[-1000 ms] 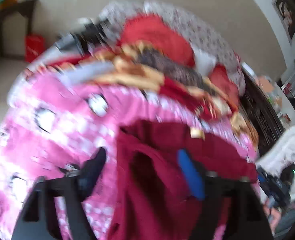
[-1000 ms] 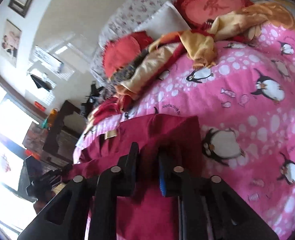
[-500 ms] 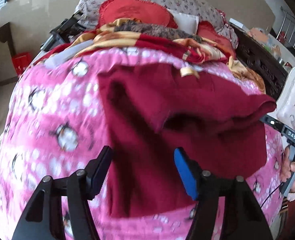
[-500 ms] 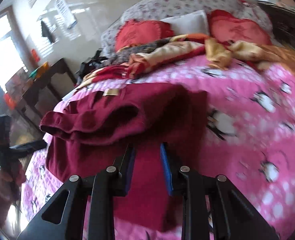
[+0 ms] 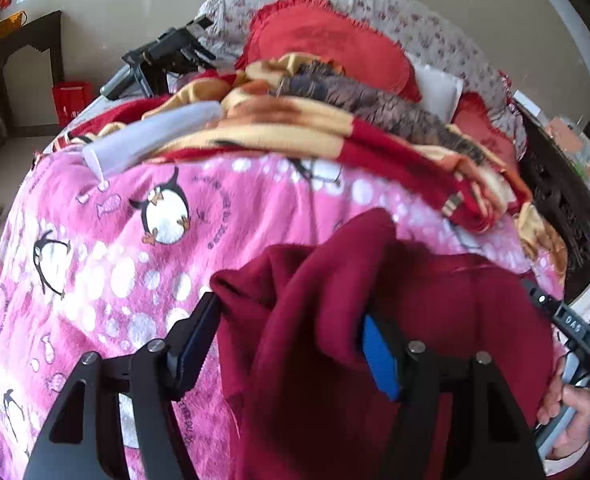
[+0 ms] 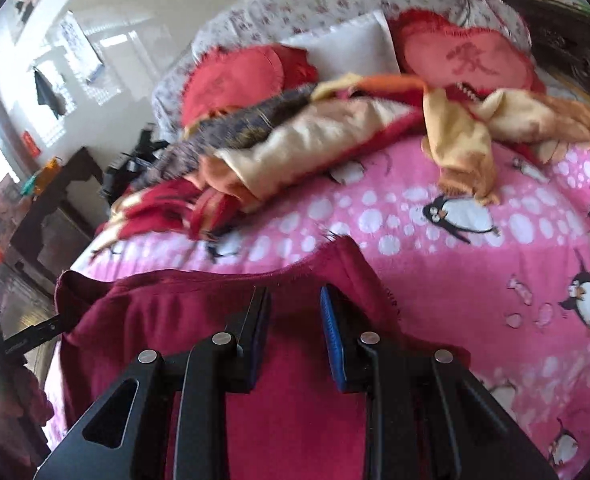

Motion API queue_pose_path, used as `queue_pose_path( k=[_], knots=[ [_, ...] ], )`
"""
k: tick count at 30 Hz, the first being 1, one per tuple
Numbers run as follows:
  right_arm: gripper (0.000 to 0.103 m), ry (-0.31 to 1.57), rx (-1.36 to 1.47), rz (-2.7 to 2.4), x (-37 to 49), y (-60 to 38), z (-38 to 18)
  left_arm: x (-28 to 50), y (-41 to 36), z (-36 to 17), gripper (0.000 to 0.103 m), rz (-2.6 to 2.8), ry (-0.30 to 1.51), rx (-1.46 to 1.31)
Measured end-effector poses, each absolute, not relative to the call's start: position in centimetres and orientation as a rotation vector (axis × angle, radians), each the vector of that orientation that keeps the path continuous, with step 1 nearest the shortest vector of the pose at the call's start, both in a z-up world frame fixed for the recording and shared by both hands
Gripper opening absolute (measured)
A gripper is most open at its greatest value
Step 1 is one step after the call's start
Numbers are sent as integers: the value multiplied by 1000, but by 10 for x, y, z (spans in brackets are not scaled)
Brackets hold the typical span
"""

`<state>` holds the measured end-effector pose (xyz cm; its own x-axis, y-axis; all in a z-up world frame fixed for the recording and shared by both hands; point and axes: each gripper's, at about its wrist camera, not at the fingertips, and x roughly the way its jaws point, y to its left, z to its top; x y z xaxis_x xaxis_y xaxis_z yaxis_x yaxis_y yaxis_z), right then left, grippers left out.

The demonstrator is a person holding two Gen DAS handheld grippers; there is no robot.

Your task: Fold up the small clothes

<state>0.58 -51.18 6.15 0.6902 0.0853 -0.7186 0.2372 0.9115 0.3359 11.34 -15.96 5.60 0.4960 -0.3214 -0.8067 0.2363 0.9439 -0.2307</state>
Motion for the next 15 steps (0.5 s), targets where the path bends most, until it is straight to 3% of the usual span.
queue_pose_path(
  k=[11,15],
  knots=[
    [8,752,414,-75,-48,-511,97,85,-147,76,74,-302,941,-69],
    [9,863,351,-111,-51,-506,70,69,-146,83,74,-290,913,-33]
  ],
)
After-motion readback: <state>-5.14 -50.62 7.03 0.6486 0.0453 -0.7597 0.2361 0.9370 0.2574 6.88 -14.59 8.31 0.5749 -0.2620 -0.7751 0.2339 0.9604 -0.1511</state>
